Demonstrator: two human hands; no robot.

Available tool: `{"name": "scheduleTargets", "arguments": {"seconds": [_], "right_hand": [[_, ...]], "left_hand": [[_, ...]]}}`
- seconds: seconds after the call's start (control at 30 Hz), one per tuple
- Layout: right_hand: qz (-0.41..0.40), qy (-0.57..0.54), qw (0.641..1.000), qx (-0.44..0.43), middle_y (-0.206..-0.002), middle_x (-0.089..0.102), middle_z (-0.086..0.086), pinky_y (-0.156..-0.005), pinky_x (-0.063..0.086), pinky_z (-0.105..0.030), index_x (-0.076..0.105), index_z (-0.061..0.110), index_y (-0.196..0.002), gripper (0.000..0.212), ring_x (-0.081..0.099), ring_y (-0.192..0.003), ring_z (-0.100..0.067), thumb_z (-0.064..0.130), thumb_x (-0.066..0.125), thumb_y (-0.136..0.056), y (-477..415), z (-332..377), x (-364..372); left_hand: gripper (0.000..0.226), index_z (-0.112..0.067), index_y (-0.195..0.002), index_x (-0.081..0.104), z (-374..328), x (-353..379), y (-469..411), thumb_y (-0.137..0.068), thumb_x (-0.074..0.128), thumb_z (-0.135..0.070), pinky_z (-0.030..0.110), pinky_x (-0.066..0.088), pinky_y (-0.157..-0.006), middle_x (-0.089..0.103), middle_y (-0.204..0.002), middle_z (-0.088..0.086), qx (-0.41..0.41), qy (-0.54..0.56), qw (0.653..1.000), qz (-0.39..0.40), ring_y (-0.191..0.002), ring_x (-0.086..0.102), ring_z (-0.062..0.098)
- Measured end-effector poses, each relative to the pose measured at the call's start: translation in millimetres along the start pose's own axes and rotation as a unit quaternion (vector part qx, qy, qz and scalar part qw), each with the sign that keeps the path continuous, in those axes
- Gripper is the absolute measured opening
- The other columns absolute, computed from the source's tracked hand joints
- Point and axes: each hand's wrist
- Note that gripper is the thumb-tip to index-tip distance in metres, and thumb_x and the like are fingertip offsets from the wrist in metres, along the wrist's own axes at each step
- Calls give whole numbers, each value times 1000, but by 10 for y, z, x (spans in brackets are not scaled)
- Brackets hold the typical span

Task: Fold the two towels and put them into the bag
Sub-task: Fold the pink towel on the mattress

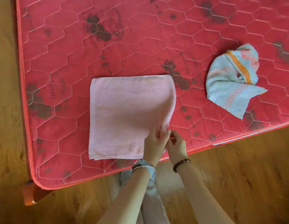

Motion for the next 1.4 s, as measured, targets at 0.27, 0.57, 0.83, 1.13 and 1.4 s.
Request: {"name": "scheduleTargets", "arguments": {"seconds": [0.27,0.57,0.83,1.13,1.4], "right_hand": [[66,-76,993,53,-78,67,-3,-61,52,-19,64,10,-96,15,63,-58,-3,0,54,-93,-355,208,-295],[3,141,988,55,-87,65,-3,-77,51,-36,66,13,-101,23,61,-87,-27,29,55,-89,-1362,744,-11],[39,80,995,-45,-66,46,3,-51,37,-23,50,15,-79,15,43,-58,-15,16,47,-94,-1256,1111,435],[168,59,981,-83,-85,54,-4,-76,57,-50,46,11,-133,38,61,-61,-15,17,51,-95,-999,1447,1475],[199,111,970,-84,-103,62,-8,-61,52,-27,38,18,-145,52,63,-68,-20,17,49,-94,-927,1497,2162]], "left_hand": [[18,-7,-104,74,56,-6,-245,-87,67,-8,17,42,-69,74,-89,6,54,-118,991,-42,-76,62,13],[28,-12,-107,74,192,-265,-83,-83,62,-21,16,43,-65,72,-85,-2,102,-121,987,34,-74,57,3],[12,-17,-98,74,288,-1013,-3,-88,68,-18,24,41,-63,69,-76,2,81,-61,994,-36,-70,55,7],[14,-21,-97,77,442,-1834,120,-90,71,-11,17,37,-60,58,-64,-14,15,-15,993,-116,-63,47,3],[12,-19,-84,73,602,-2160,34,-89,71,-8,16,39,-60,65,-63,-6,-44,23,984,-169,-60,50,0]]}}
Point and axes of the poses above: each hand's wrist, its own y-axis away from the middle knuckle, its own x-axis out of the palm, z = x × y
